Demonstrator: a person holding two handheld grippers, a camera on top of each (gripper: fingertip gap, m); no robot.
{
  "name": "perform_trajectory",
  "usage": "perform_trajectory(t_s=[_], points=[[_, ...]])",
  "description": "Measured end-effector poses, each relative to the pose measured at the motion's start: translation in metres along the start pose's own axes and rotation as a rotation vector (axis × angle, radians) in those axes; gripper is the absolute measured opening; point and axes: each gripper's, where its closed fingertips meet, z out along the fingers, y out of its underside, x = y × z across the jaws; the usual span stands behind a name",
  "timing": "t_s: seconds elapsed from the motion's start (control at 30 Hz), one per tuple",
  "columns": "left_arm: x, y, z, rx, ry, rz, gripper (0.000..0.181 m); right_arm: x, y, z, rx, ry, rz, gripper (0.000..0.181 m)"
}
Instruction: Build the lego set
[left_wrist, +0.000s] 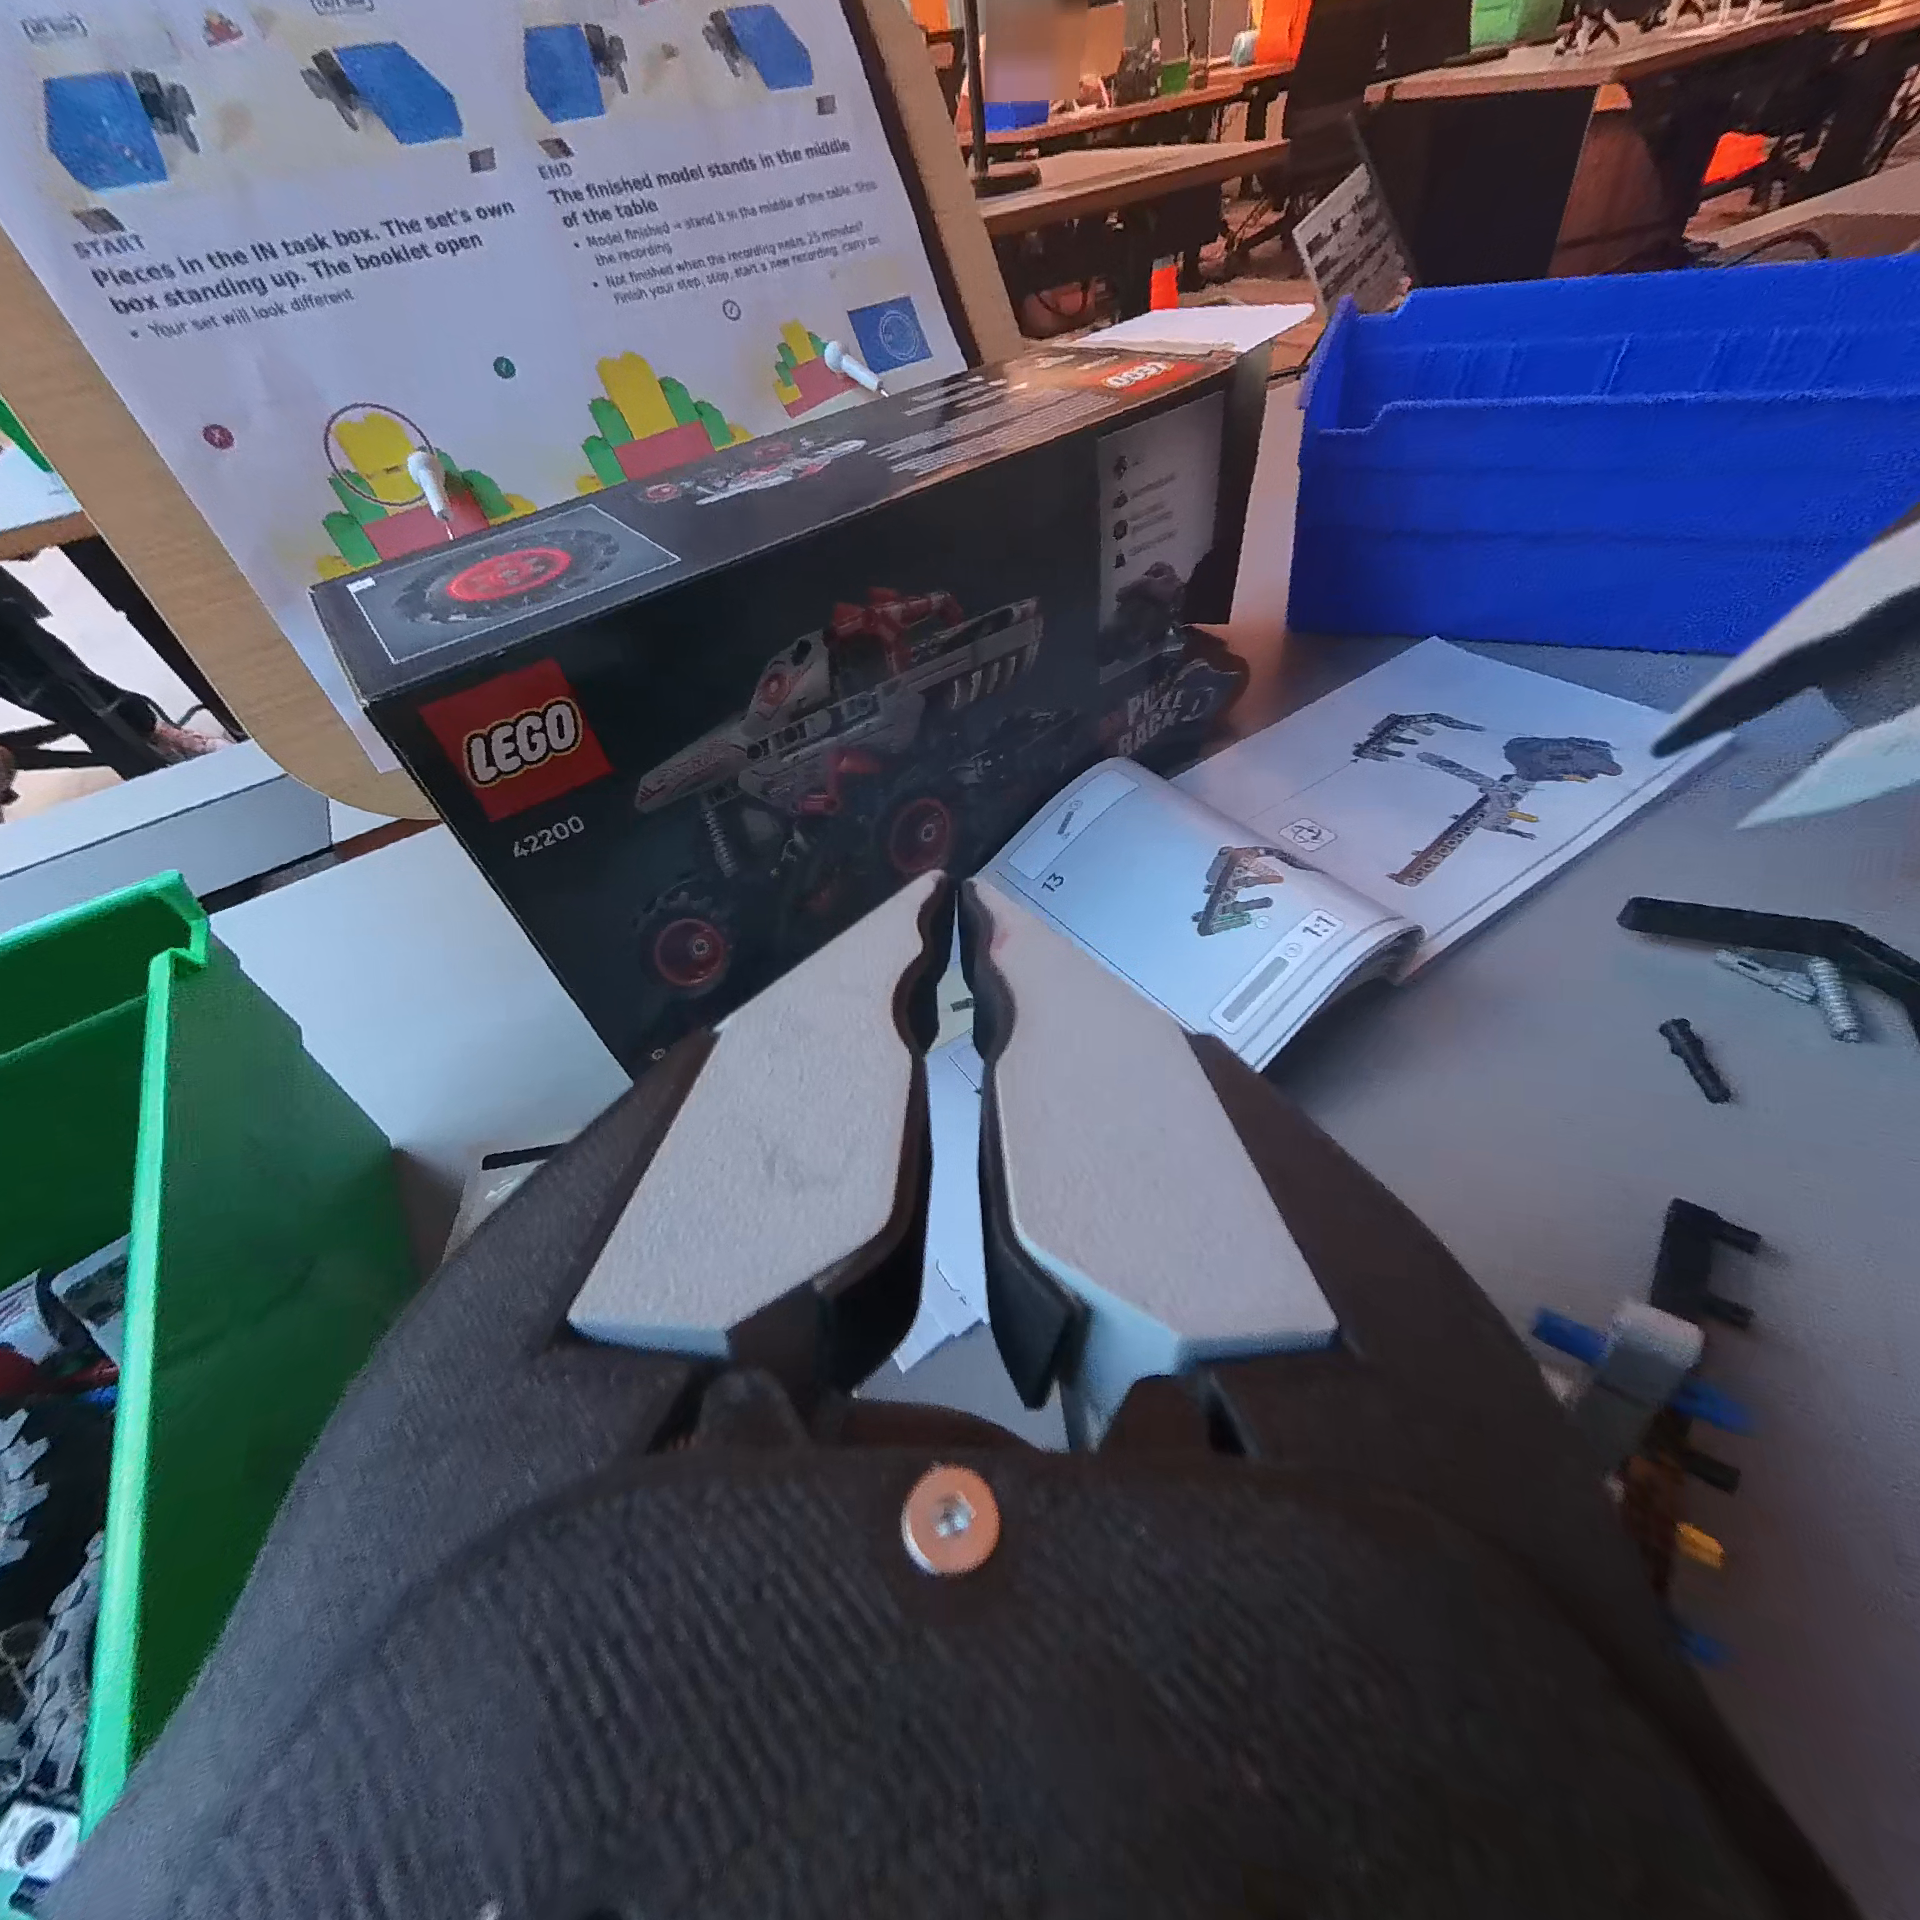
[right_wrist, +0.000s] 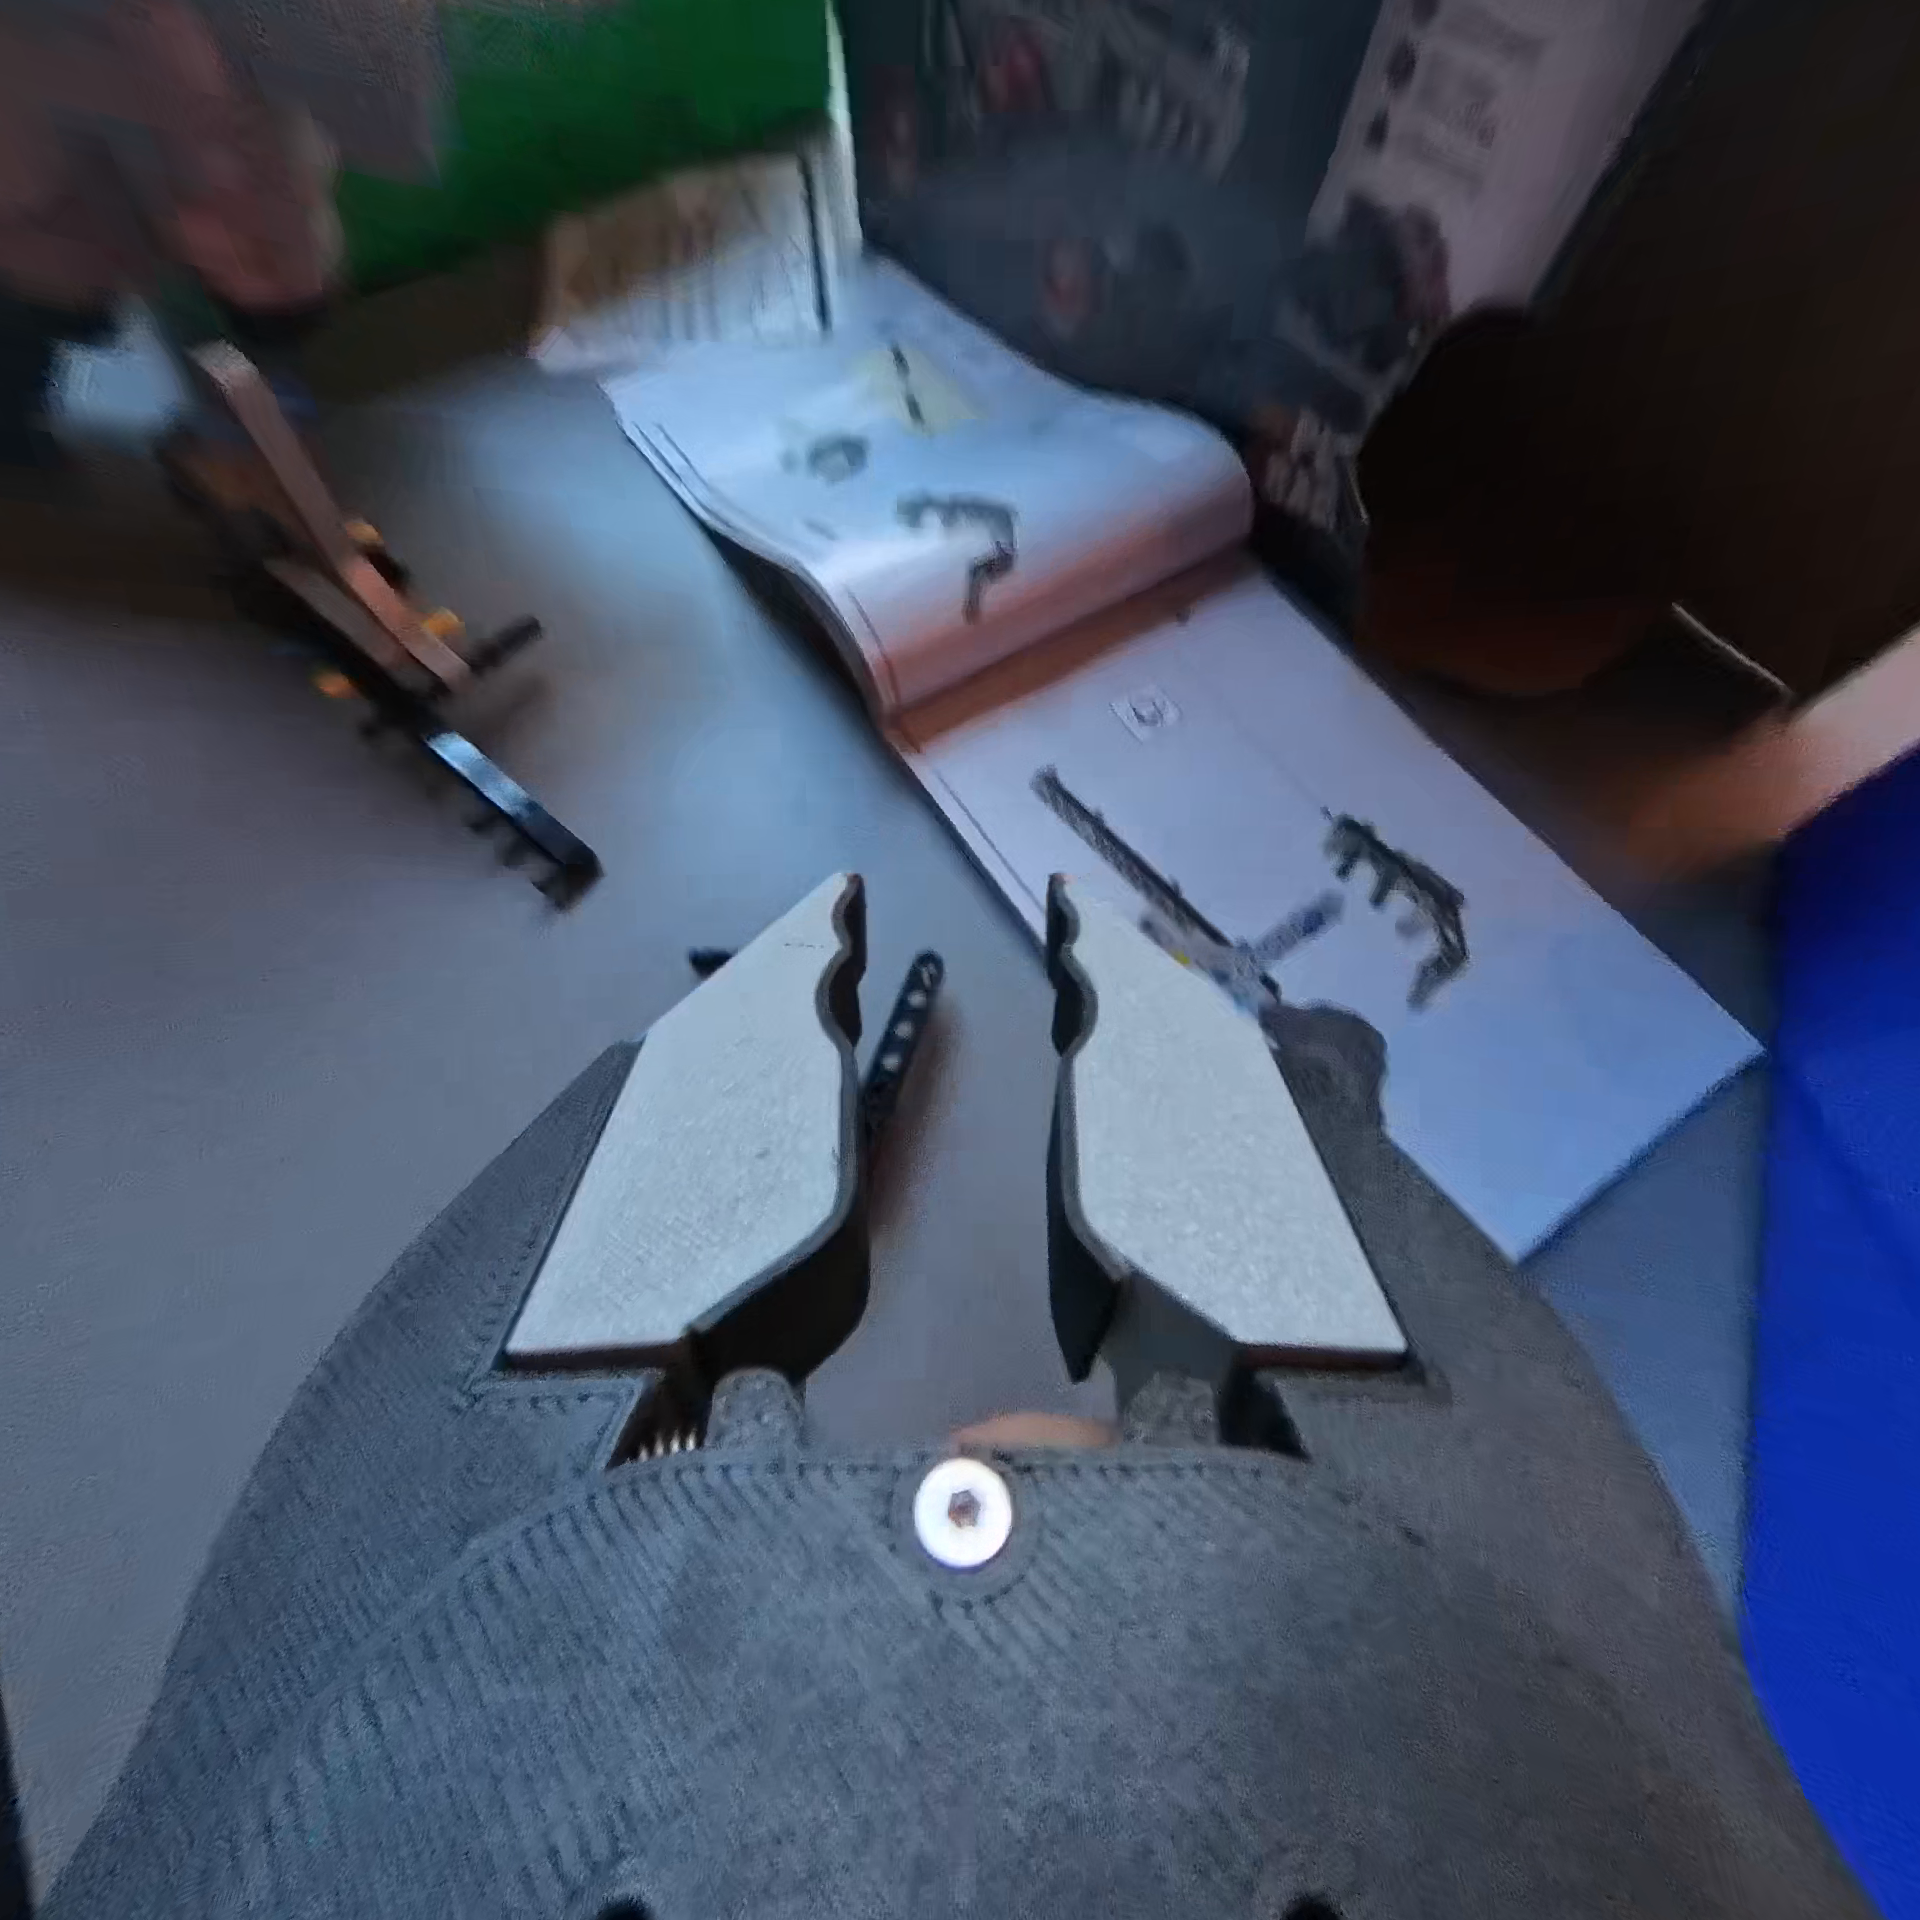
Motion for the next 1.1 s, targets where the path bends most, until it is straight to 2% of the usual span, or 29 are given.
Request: perform_trajectory(t_s=[0.1,0.33,0.53,0.7,0.93,1.1], points=[[0.001,-0.003,-0.002,0.007,0.007,-0.003,0.000,0.001,0.020,-0.005,-0.078,0.092,-0.010,0.030],[-0.007,-0.001,-0.002,-0.011,-0.004,-0.033,0.000,-0.009,0.044,-0.017,-0.103,0.184,0.108,0.033],[-0.007,-0.003,-0.004,-0.009,-0.010,-0.027,0.000,-0.014,0.052,-0.013,-0.142,0.135,0.117,0.027],[-0.009,-0.007,-0.007,0.003,-0.008,-0.040,0.000,0.002,0.061,-0.021,-0.193,0.178,0.106,0.026],[-0.007,-0.008,-0.008,0.008,0.000,-0.041,0.000,0.021,0.057,-0.039,-0.174,0.269,0.110,0.027],[-0.007,-0.010,-0.009,0.014,0.001,-0.042,0.000,0.001,0.048,-0.041,-0.128,0.258,0.100,0.025]])
